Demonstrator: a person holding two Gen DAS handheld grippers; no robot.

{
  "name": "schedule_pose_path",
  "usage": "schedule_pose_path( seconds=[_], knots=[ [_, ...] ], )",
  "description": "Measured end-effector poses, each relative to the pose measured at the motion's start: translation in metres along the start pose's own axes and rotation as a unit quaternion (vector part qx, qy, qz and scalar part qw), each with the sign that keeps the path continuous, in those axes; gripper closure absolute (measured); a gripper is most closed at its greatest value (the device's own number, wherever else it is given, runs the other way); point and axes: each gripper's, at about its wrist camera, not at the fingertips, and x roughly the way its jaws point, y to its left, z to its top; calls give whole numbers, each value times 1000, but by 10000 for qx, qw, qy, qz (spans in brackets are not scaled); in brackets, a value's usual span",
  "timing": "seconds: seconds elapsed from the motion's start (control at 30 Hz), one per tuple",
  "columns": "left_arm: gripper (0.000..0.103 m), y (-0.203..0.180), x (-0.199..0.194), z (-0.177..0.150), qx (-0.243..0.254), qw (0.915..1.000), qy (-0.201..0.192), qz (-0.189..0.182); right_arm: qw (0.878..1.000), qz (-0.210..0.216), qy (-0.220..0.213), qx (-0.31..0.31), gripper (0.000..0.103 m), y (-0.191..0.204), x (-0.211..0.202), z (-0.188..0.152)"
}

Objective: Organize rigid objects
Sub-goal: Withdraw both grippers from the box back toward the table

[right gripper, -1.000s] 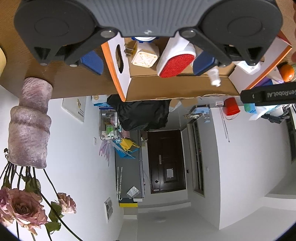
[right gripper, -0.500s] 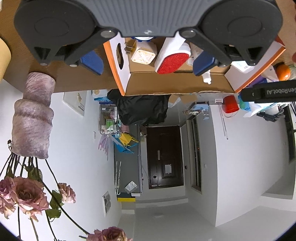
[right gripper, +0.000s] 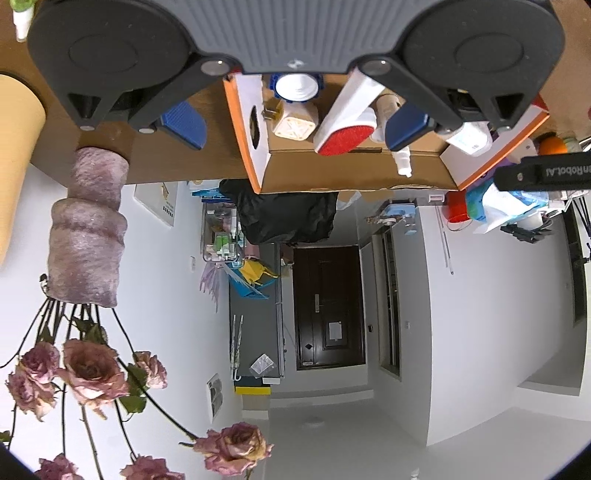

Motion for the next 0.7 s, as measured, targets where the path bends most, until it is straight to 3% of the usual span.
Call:
schedule_pose_path(
  seconds=[0.7],
  knots=[
    [0,11,-54,-42,-8,9994,337,79,9997,-129,141,-119,0,-21,-71,-37]
  ],
)
